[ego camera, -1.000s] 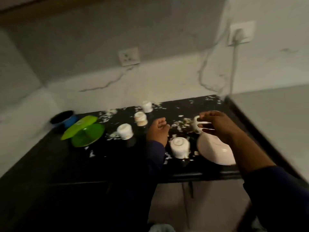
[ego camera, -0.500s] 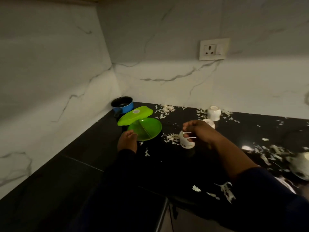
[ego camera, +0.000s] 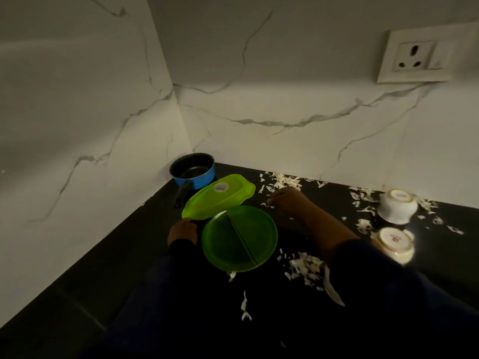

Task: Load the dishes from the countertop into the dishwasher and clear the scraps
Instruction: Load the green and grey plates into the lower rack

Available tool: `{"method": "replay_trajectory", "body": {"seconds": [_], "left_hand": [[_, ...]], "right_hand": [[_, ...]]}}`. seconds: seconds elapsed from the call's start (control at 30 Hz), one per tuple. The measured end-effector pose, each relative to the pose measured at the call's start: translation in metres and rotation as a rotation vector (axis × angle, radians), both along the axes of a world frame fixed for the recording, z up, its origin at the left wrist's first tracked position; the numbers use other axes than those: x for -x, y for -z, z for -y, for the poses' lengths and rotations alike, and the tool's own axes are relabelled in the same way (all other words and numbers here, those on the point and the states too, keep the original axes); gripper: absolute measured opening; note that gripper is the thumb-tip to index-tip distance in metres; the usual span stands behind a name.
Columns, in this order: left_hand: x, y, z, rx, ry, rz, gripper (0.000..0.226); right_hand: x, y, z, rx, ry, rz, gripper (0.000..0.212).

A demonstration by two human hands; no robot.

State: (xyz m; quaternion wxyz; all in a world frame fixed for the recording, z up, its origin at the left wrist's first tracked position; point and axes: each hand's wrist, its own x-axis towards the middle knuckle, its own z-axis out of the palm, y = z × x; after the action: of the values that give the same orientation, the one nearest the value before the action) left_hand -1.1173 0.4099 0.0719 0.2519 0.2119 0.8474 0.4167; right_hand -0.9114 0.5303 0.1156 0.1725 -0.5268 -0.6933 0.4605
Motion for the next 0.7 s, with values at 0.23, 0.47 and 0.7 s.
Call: {"method": "replay_trajectory", "body": {"seconds": [0.23,0.47,0.7], "left_hand": [[0.060,0.036,-0.057,0.172,0.040,-0.025,0.034],[0.080,0.061,-0.075,0.123,0.044,-0.013,0.037],[0.081,0.068,-0.076,0.093,-0.027,0.015,0.045]], "right_hand": [[0.088,0.046,-0.080,-0.096,-0.102,0.231,0.040],[0.136,0.072,-0.127,-0.229,-0.046,0.389,0.062],[0.133,0.065,-0.153,-0.020,-0.011,0.245,0.057]]}}
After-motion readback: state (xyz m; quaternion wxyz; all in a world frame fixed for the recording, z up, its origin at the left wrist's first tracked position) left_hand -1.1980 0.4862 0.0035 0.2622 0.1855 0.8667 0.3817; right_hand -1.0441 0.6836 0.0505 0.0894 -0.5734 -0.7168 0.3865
